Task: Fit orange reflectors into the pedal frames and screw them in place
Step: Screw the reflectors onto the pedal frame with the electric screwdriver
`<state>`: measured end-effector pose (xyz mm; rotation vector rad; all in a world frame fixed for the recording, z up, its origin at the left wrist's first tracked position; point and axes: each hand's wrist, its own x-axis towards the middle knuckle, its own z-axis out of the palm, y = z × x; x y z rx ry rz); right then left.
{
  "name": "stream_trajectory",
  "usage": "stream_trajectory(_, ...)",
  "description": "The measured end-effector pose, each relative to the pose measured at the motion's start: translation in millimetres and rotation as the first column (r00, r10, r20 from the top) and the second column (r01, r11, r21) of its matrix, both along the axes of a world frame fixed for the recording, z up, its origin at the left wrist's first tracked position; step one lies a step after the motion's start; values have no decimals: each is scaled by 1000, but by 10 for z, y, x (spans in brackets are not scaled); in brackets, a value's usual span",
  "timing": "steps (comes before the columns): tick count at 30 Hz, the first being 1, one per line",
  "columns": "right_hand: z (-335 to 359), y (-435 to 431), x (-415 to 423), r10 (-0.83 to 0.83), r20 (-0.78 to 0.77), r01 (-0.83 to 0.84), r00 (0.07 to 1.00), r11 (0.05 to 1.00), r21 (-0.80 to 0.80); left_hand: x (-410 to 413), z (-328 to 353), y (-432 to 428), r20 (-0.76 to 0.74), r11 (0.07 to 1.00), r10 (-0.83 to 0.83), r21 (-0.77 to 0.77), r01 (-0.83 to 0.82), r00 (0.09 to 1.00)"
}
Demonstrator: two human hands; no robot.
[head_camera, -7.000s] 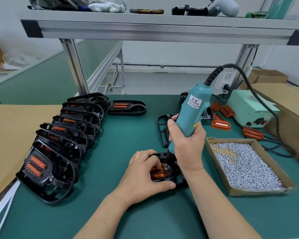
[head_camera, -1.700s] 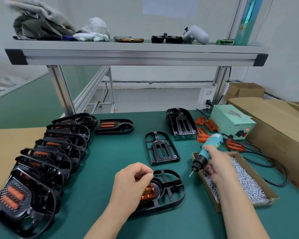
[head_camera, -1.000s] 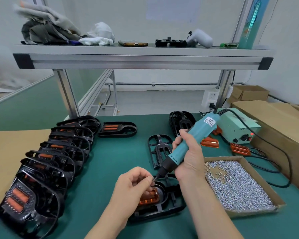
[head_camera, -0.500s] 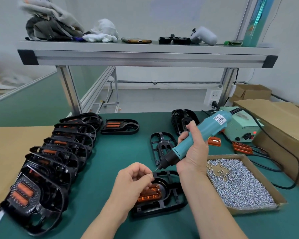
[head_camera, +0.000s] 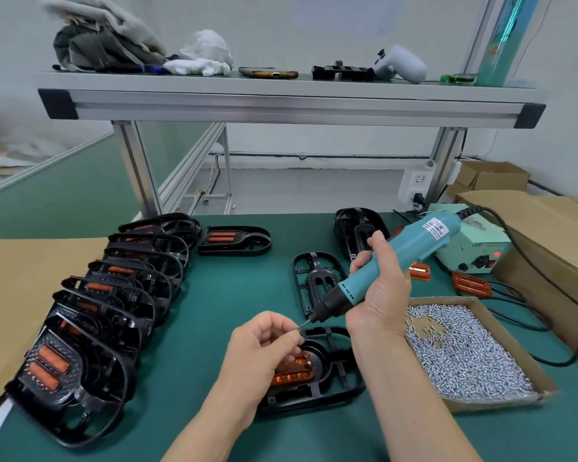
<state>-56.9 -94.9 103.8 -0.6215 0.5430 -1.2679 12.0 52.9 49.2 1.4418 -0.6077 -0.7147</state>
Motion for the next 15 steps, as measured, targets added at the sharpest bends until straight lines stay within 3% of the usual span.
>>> stream_trajectory(15, -1, 72, -22, -25, 21, 25, 999, 1000, 8, -31, -32, 11, -65, 999, 25, -34, -27, 998)
